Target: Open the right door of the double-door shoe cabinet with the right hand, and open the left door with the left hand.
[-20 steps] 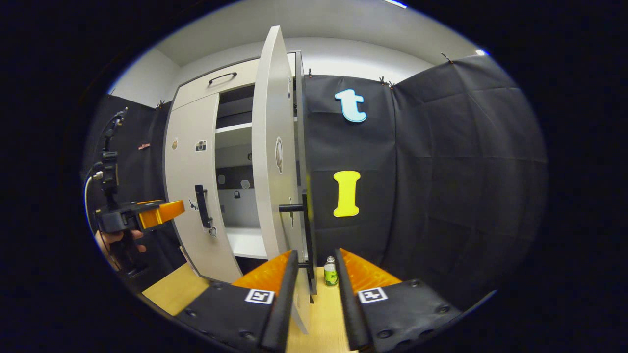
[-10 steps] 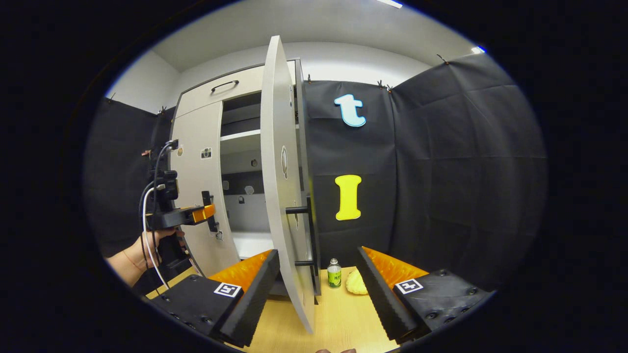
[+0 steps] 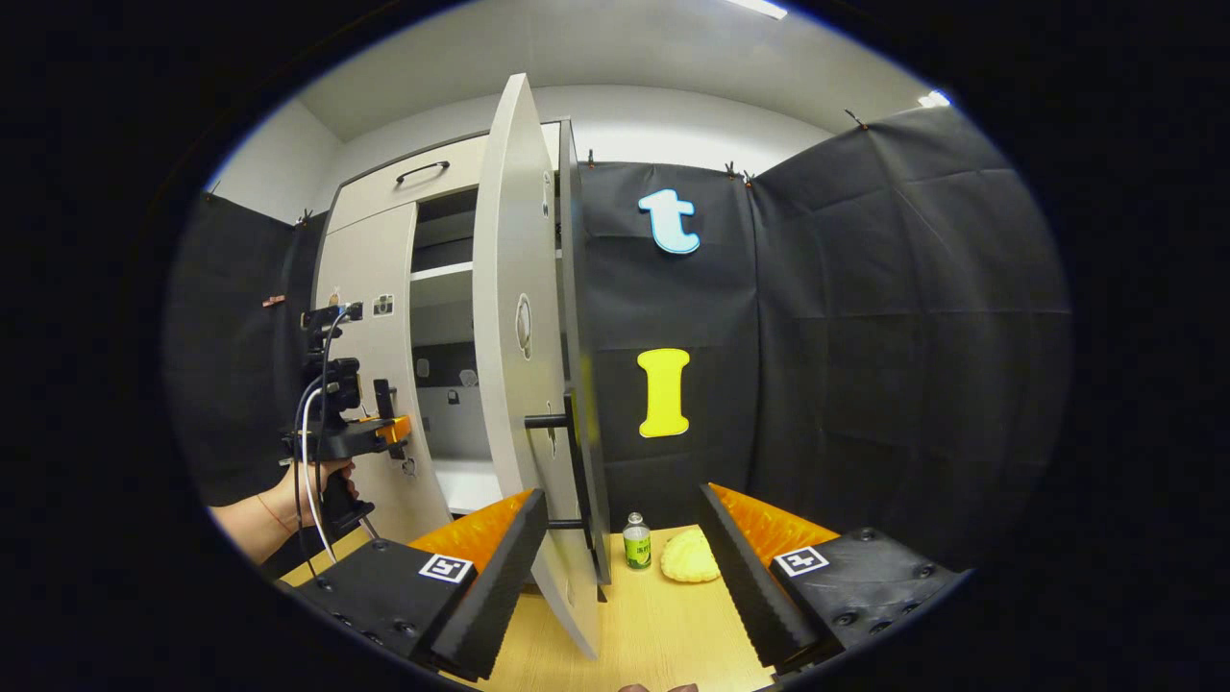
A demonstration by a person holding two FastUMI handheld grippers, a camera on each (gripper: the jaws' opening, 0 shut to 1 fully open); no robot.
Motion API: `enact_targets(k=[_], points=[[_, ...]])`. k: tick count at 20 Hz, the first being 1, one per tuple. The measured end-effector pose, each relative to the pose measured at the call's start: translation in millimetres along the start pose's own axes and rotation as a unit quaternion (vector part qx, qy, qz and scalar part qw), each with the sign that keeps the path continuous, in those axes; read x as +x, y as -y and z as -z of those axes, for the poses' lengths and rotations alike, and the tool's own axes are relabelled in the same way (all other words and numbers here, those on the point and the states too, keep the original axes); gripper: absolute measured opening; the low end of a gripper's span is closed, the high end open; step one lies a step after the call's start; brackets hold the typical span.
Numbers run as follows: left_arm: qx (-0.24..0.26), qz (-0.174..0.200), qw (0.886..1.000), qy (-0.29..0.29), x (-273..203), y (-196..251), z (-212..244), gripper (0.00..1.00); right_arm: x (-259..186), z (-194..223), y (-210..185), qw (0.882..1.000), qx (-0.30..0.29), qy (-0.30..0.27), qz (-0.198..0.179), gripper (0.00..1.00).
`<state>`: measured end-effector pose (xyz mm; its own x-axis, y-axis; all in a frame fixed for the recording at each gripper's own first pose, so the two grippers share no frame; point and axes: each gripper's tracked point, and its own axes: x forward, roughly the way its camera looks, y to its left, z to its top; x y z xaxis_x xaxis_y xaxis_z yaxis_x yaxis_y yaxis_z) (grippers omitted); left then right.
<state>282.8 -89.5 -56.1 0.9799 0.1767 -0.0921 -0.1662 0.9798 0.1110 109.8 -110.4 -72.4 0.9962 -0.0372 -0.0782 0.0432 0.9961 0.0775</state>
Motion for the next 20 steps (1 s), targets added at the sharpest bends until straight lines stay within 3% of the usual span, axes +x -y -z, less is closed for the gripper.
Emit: enact_targets(k=[3, 6, 10, 20], points=[[-0.015, 0.016, 1.0, -0.012, 2, 1, 1, 0.36, -1, -2, -4, 1.0, 0.003, 0.002, -0.002, 0.98], [-0.016, 0.039, 0.998, -0.041, 0, 1, 1, 0.25, -4, -5, -13, 1.0, 0.003, 0.005, -0.009, 0.98], [-0.03, 0.045, 0.998, -0.035, -11, 0, 1, 0.18, -5, -11, -31, 1.0, 0.006, 0.011, -0.026, 0.98], [-0.056, 0.075, 0.995, -0.022, -116, -55, 8, 0.16, -17, -13, -64, 0.999, -0.001, 0.013, -0.042, 0.98]])
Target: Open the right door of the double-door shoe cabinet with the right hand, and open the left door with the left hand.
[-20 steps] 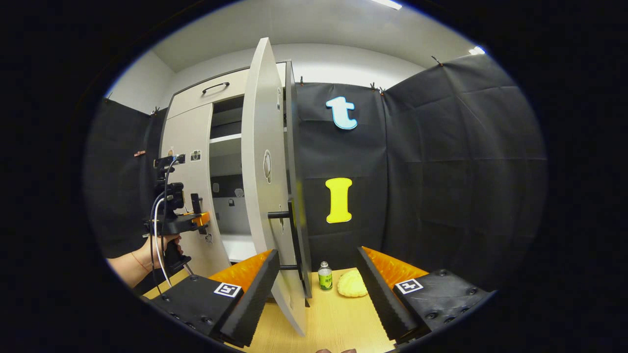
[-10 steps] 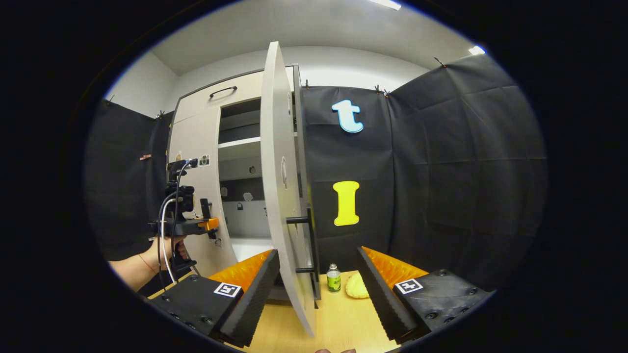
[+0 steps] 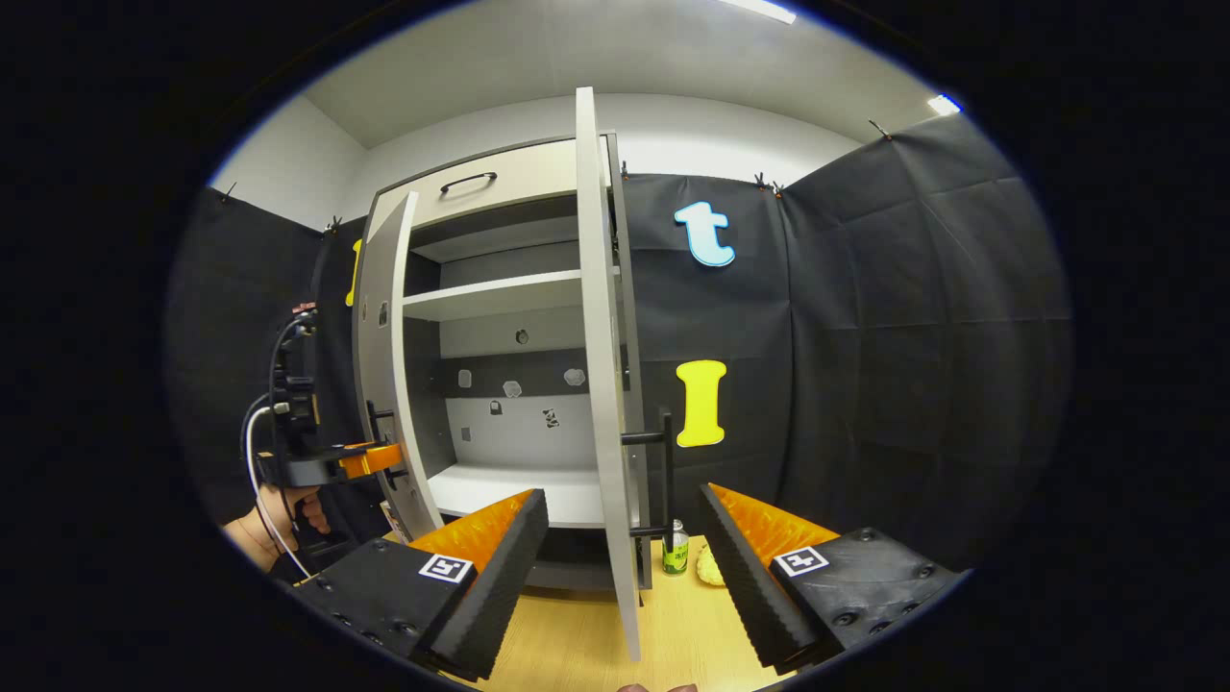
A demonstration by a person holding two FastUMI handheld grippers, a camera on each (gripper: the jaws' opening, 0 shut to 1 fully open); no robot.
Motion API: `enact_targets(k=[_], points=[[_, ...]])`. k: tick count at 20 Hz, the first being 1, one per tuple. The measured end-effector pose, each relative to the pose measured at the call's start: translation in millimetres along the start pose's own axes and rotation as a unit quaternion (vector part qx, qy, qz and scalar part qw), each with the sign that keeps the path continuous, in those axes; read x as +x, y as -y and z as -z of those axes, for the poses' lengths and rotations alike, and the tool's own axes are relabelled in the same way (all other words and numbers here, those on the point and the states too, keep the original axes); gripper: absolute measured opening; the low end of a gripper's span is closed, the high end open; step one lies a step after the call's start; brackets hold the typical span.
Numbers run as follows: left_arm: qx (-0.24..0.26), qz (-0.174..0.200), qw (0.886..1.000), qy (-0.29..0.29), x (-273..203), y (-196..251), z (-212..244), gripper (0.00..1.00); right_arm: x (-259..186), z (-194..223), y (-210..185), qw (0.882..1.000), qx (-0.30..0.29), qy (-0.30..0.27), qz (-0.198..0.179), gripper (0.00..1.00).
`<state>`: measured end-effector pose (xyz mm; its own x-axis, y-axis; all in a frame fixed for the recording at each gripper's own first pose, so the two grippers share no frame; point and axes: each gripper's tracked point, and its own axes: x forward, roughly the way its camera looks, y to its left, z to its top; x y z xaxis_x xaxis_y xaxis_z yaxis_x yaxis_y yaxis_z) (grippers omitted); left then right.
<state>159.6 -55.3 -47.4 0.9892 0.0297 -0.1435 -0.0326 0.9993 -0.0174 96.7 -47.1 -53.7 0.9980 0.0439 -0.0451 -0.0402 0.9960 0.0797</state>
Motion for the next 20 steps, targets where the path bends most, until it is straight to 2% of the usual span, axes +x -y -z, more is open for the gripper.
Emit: enact_targets(k=[8, 20], points=[[-0.001, 0.006, 1.0, 0.003, -47, -43, 2, 0.15, -15, 3, -18, 1.0, -0.012, -0.002, 0.002, 0.98], [-0.009, 0.022, 1.0, 0.007, -81, -92, 2, 0.14, -23, 16, -66, 1.0, -0.015, -0.007, -0.013, 0.98]])
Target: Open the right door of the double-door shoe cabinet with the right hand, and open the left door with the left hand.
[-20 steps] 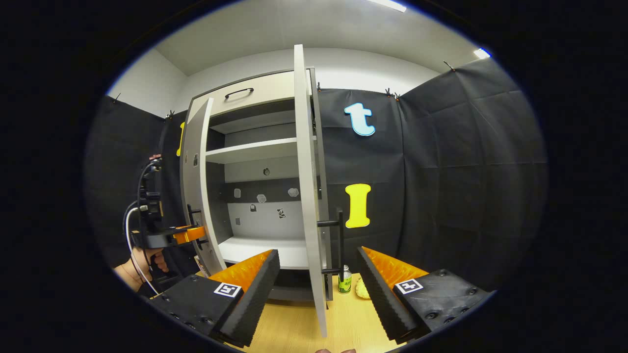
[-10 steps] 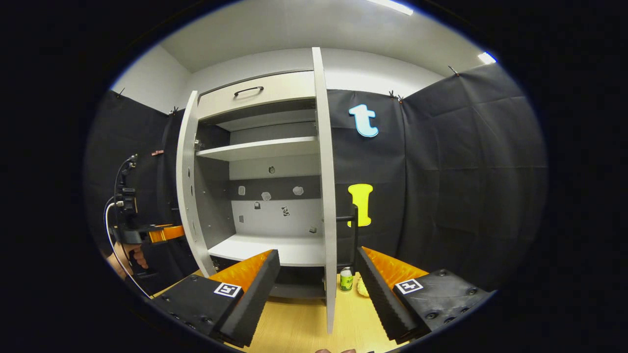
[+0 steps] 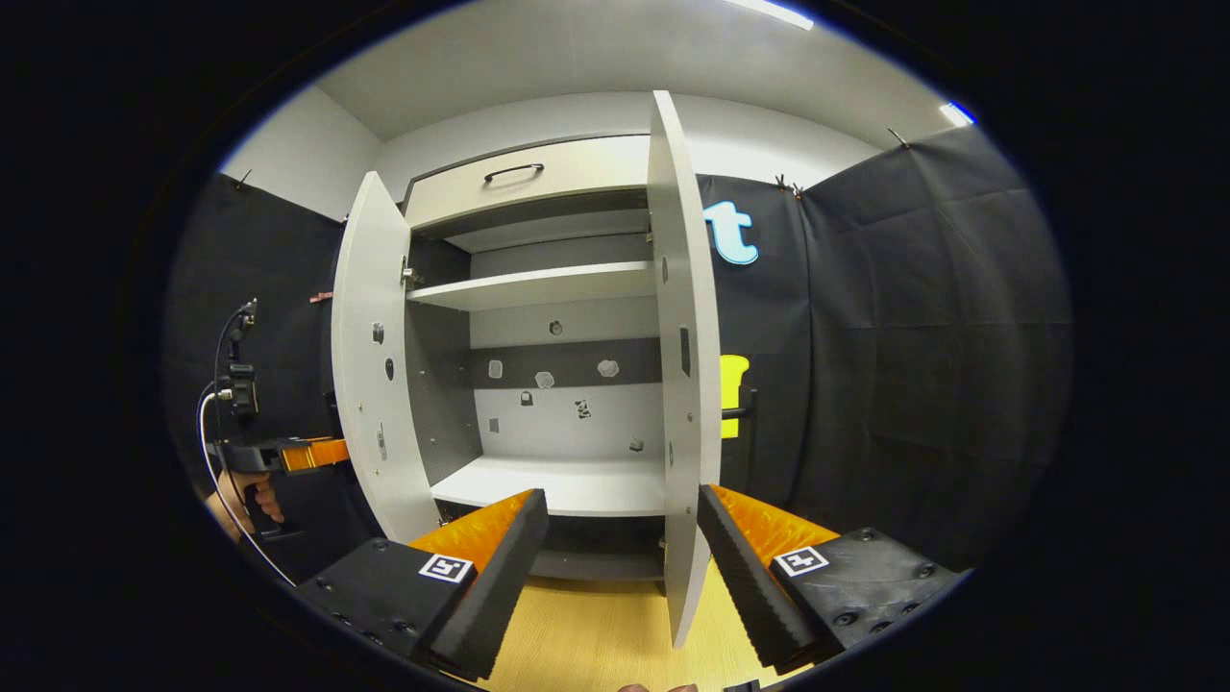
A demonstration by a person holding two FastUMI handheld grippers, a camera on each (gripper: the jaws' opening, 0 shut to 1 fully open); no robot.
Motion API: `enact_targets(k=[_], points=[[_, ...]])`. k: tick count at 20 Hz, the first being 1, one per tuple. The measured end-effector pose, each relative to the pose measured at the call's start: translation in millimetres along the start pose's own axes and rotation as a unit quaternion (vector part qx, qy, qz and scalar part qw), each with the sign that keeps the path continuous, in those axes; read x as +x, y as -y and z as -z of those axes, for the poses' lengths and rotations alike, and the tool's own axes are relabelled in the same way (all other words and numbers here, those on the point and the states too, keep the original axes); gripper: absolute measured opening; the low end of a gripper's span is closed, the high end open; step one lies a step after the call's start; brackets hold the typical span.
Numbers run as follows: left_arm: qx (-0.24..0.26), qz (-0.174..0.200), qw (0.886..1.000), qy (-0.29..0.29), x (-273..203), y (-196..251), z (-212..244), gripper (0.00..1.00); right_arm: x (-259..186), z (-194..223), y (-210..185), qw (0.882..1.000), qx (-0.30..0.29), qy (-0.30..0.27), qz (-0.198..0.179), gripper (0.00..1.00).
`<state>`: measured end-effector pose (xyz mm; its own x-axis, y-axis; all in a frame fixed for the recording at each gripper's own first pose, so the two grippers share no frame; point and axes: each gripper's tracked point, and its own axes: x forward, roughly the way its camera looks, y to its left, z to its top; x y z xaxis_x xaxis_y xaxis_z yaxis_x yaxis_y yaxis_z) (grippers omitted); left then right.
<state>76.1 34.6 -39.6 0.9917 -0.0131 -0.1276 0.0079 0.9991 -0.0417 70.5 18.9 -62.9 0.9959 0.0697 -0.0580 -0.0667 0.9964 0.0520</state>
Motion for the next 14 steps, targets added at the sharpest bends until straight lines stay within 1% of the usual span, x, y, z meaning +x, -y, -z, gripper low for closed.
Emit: enact_targets(k=[4, 7, 11, 12, 13, 14], points=[[-0.002, 0.006, 1.0, 0.004, -6, -13, 0, 0.14, 0, 1, -14, 1.0, -0.003, -0.001, -0.005, 0.98], [-0.009, -0.002, 1.0, 0.009, -11, -28, -1, 0.14, 4, -2, -20, 1.0, -0.007, 0.002, -0.006, 0.98], [-0.022, -0.017, 1.0, 0.013, -15, -62, -2, 0.14, 7, -3, -29, 1.0, -0.006, 0.004, -0.008, 0.98], [-0.029, -0.02, 0.999, 0.011, -16, -72, -1, 0.11, 8, -2, -30, 1.0, -0.007, 0.004, -0.009, 0.98], [-0.034, -0.027, 0.999, 0.011, -16, -86, 0, 0.1, 9, -1, -34, 1.0, -0.009, 0.003, -0.011, 0.98], [-0.037, -0.025, 0.999, 0.016, -18, -98, -4, 0.09, 9, -1, -37, 1.0, -0.011, 0.003, -0.013, 0.98]])
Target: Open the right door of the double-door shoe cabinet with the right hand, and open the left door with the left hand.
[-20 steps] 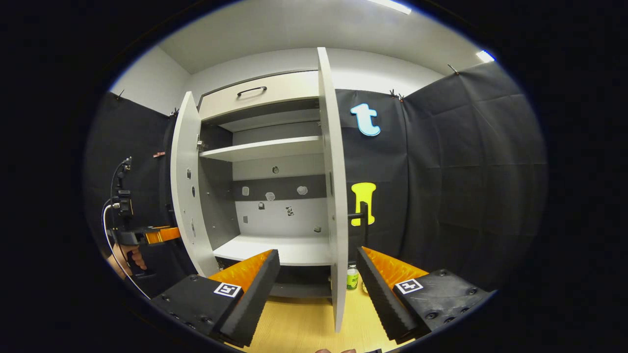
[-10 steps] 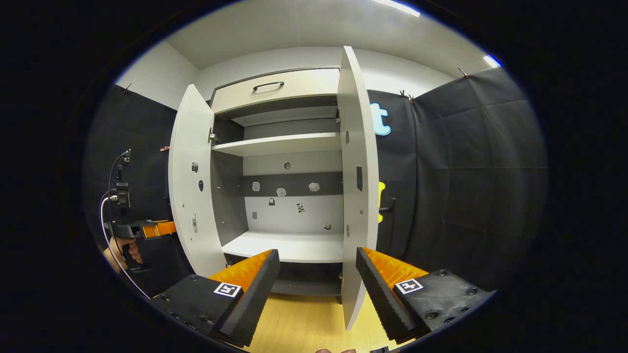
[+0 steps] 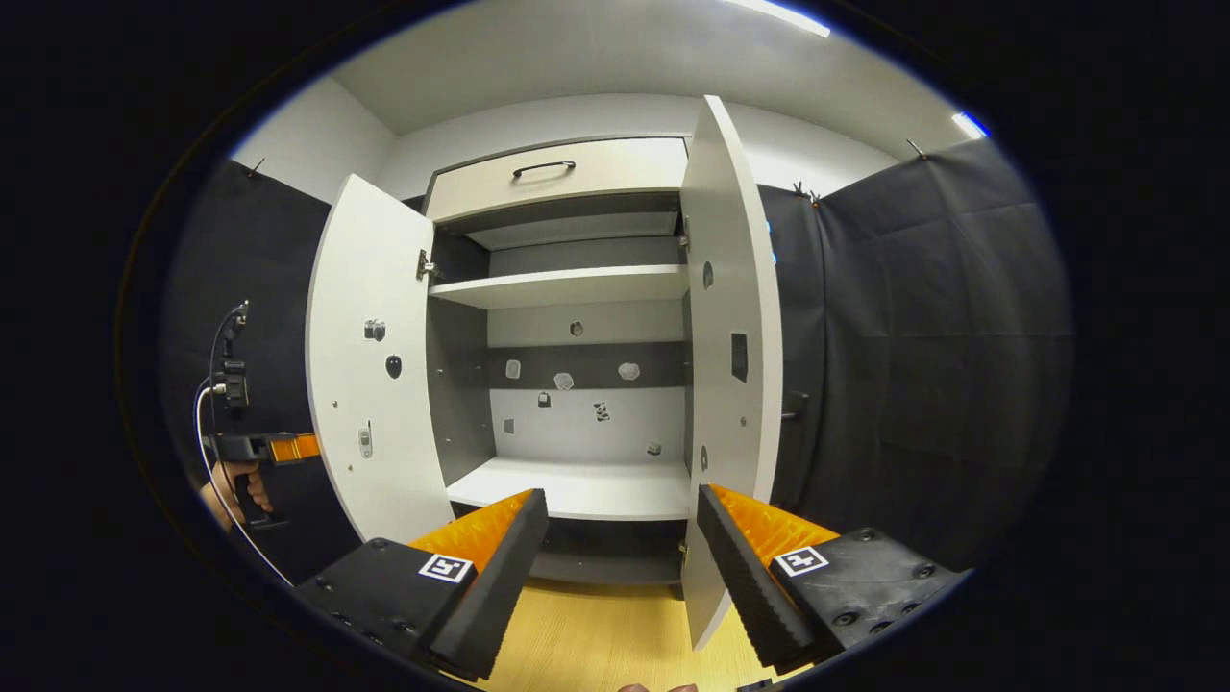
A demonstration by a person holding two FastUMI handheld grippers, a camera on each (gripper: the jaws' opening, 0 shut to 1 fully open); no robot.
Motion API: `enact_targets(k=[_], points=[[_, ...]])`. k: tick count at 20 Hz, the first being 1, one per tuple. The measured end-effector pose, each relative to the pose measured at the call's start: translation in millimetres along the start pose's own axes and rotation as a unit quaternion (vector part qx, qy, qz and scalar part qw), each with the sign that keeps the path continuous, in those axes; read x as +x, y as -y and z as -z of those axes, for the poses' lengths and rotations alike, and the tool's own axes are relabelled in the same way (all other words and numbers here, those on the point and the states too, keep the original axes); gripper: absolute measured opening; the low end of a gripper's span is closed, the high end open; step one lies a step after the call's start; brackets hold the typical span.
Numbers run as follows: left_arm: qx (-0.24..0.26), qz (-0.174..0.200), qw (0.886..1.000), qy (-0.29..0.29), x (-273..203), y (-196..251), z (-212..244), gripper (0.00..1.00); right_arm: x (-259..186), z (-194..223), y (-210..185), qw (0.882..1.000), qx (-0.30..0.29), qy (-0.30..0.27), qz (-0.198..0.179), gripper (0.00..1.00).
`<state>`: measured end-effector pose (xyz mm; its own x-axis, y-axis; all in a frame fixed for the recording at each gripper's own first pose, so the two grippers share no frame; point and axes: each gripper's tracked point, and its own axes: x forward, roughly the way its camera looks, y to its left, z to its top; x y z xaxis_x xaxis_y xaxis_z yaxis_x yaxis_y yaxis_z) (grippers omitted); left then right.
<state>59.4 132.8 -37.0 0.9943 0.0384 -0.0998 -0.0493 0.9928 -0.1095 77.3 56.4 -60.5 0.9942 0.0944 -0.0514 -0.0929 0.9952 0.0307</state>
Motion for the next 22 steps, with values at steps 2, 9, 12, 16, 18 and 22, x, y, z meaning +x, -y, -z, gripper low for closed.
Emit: enact_targets(k=[2, 9, 12, 16, 18, 22], points=[[-0.017, 0.036, 0.999, -0.015, -1, 6, 4, 0.1, 4, 2, -7, 1.0, -0.004, -0.002, -0.004, 0.98], [0.034, 0.019, 0.999, -0.018, -9, 1, 3, 0.11, 5, 5, -11, 1.0, -0.002, -0.006, -0.004, 0.98], [0.052, -0.008, 0.999, -0.004, -32, -1, -4, 0.19, 2, 7, -7, 1.0, -0.002, -0.007, -0.002, 0.98], [0.078, -0.037, 0.996, 0.03, -62, 11, -28, 0.32, 3, 6, -4, 1.0, 0.001, -0.004, -0.005, 0.98], [0.085, -0.035, 0.995, 0.038, -71, 21, -36, 0.54, 4, 8, -2, 1.0, 0.001, -0.008, -0.004, 0.98], [0.088, -0.039, 0.994, 0.047, -85, 44, -45, 0.98, 5, 1, 1, 1.0, 0.014, -0.003, -0.005, 0.98]])
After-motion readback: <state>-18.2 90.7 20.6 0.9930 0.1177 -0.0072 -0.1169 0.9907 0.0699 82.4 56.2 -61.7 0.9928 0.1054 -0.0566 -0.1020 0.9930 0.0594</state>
